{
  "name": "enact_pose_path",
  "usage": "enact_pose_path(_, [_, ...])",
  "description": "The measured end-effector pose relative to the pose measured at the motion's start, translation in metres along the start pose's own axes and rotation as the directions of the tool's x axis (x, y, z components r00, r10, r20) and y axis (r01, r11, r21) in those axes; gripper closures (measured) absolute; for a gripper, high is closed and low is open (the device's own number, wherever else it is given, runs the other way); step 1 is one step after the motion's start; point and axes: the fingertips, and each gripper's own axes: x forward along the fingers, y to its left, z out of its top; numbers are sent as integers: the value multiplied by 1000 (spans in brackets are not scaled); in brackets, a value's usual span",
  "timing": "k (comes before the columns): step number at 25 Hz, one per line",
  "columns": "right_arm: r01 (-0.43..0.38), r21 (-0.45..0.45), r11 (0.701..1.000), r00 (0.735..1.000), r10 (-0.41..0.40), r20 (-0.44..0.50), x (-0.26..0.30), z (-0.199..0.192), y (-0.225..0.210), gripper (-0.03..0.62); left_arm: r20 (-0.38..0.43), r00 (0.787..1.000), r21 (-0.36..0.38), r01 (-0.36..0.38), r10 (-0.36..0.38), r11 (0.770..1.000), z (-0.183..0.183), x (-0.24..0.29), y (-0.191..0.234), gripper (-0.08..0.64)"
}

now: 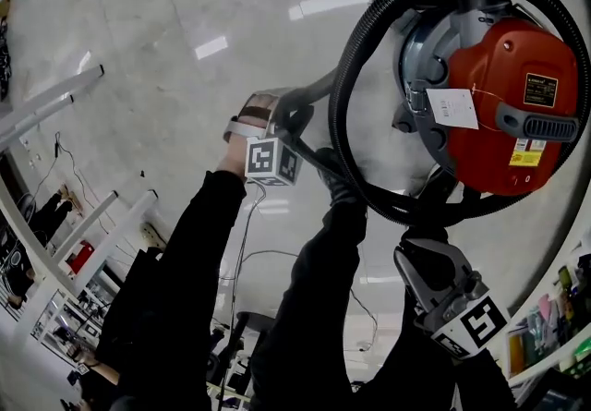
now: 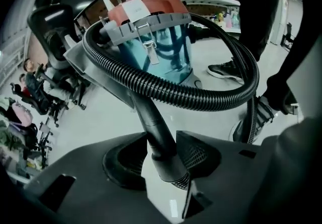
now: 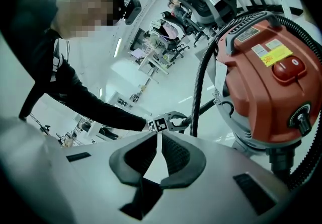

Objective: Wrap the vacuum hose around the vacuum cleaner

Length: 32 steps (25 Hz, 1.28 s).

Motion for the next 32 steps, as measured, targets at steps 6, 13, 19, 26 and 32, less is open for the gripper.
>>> enact_pose_path(6, [-4, 16, 1000, 1000, 4, -30, 4, -7, 0, 558, 58, 997, 88, -48, 43, 995, 39, 38, 47, 373])
enact_pose_path(13, [7, 39, 999, 1000, -6, -22, 6, -6, -5, 558, -145, 989, 129, -8, 27, 992, 43, 100, 87, 353])
enact_pose_path(19, [21, 64, 998, 1000, -20, -15, 2, -4, -11, 558, -271, 962, -212, -33, -26, 977, 5, 89, 96, 259])
enact_pose_path(26, [27, 26, 999, 1000, -27, -4, -8, 25, -3, 558, -253, 967, -531, -143, 5, 835, -23, -4, 70, 260])
enact_pose_path(32, [108, -66, 992, 992, -112, -50, -33, 60, 7, 559, -158, 986, -894, -169, 62, 415, 18, -147, 30, 262])
